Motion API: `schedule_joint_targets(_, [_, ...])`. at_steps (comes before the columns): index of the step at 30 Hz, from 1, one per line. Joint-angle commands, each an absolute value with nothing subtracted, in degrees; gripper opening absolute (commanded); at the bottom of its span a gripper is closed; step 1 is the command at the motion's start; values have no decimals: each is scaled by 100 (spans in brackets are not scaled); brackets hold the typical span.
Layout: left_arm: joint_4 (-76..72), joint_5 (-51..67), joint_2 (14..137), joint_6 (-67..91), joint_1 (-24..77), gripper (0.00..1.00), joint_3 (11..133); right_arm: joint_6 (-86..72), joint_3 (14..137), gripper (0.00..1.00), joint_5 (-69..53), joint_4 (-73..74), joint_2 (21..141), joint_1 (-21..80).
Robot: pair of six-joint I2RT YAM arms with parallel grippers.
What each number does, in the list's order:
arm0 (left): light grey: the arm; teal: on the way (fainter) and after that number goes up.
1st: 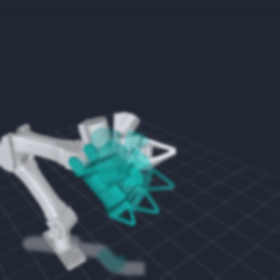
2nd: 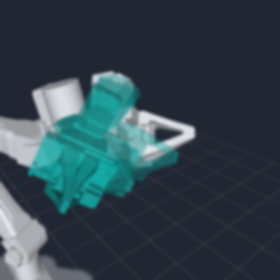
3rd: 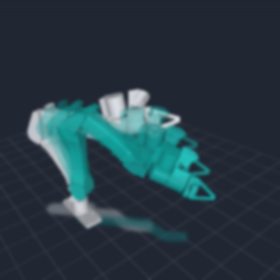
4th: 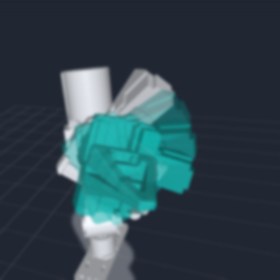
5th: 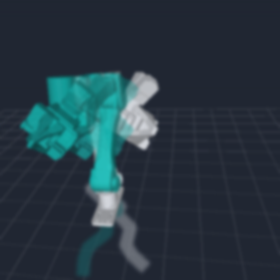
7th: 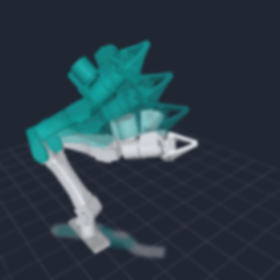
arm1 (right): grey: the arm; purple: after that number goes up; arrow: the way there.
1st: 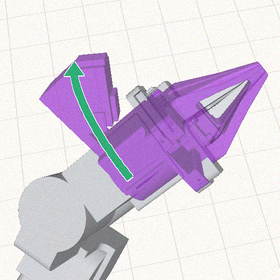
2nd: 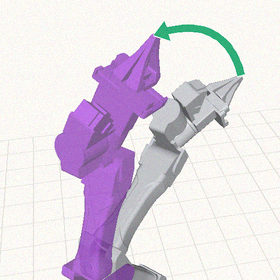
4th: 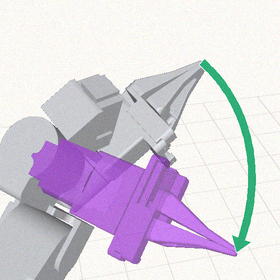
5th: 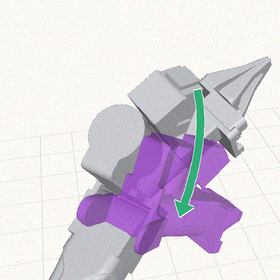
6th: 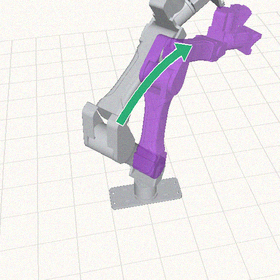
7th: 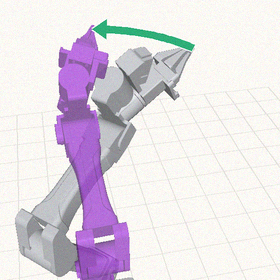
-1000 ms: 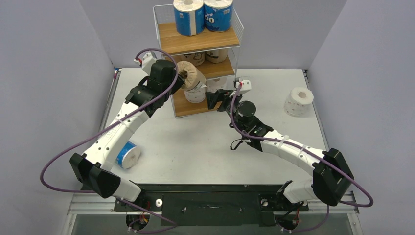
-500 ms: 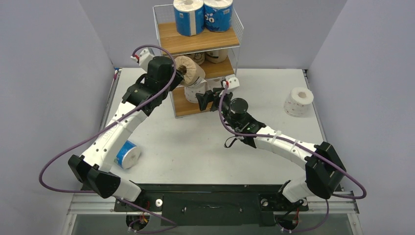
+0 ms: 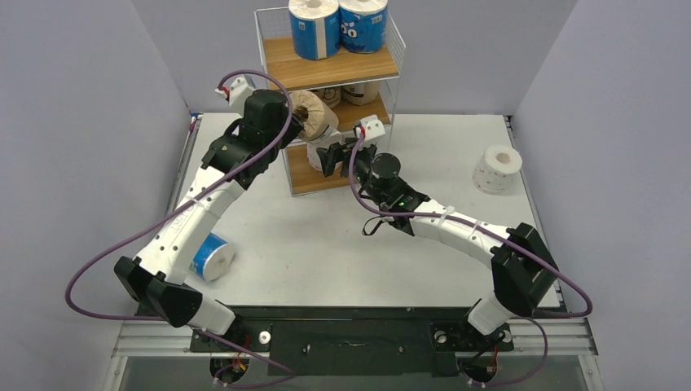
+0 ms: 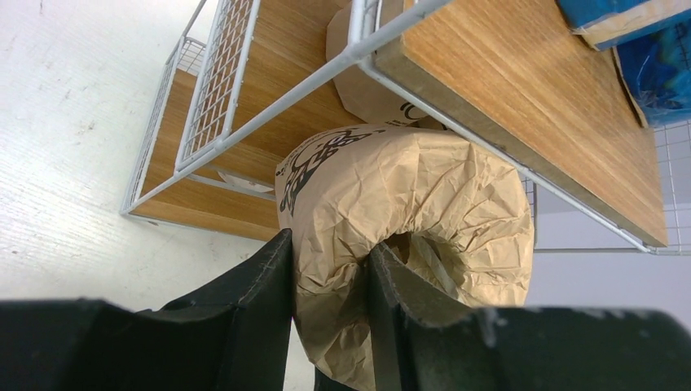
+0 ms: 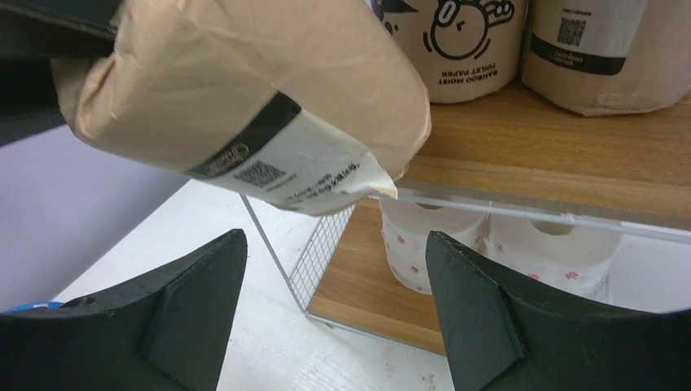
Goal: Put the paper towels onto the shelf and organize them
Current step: Place the paper towel on the shelf.
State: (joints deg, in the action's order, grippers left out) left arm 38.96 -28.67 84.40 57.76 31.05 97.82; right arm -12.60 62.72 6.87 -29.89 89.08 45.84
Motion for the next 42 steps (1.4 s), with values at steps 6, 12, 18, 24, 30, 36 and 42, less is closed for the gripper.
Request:
schedule_joint_targets(6, [3749,-2923,8561,5747,2971,33,10136,-1079,7001,76,656,-3216,9233,4616])
schedule_joint_targets(12, [3733,-2863,8643,5745,2932,38,10146,-1071,7416,76,554,-3053,9528,4614])
schedule_joint_targets(18, [3693,-2806,8623,5711,2877,45,10099,-1208,7731,76,364,-2871,9799,4553])
schedule_joint_targets(24, [3580,-2749,8541,5667,2865,52,9943,-1400,7962,76,237,-2788,9961,4475])
schedule_joint_targets(30, [3523,-2691,8456,5604,2859,59,9813,-1539,8145,75,178,-2708,10088,4414])
schedule_joint_targets(36, [3459,-2684,8251,5500,2856,66,9696,-1671,8321,75,93,-2622,10228,4309])
schedule_joint_targets(42, [3420,-2656,7888,5369,2865,73,9605,-1817,8460,75,45,-2556,10333,4240])
